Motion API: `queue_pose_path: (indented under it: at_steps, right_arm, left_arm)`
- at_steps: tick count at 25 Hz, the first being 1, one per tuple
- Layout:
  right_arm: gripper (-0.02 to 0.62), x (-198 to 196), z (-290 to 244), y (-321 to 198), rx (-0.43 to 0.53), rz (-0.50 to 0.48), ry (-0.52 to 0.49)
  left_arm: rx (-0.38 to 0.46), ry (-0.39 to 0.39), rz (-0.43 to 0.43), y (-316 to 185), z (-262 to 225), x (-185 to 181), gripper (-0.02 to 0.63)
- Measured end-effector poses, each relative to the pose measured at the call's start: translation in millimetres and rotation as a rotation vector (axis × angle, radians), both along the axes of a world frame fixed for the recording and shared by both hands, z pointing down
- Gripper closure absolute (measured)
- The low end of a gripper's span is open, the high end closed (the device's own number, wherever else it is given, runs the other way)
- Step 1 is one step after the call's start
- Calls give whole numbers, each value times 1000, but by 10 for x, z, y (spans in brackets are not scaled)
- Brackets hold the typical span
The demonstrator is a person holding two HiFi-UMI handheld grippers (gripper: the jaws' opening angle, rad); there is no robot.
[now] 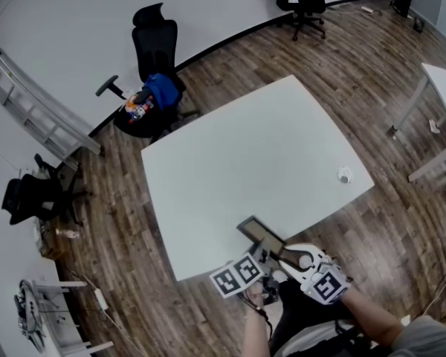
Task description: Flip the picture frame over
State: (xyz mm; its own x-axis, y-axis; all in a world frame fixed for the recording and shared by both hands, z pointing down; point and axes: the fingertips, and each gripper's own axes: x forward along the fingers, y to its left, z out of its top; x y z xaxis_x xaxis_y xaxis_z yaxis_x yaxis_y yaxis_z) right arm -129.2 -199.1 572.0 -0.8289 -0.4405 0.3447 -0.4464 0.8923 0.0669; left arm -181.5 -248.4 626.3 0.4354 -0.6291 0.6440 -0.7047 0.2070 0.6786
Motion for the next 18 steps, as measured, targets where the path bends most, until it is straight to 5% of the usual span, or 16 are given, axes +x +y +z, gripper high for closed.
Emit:
queue_pose_path:
  at_steps: [3,10,18]
  right_arm:
    - [489,161,248,-256,-135,101,23]
    - [505,34,855,-560,-414,119,114]
    - [505,-30,1179,-680,-541,199,172]
  left_arm:
    - [-5,-32,20,20,35,-47,498]
    - [-21,-89,45,45,170,-151,532]
    - [-21,-111,48,-16,275,-262,532]
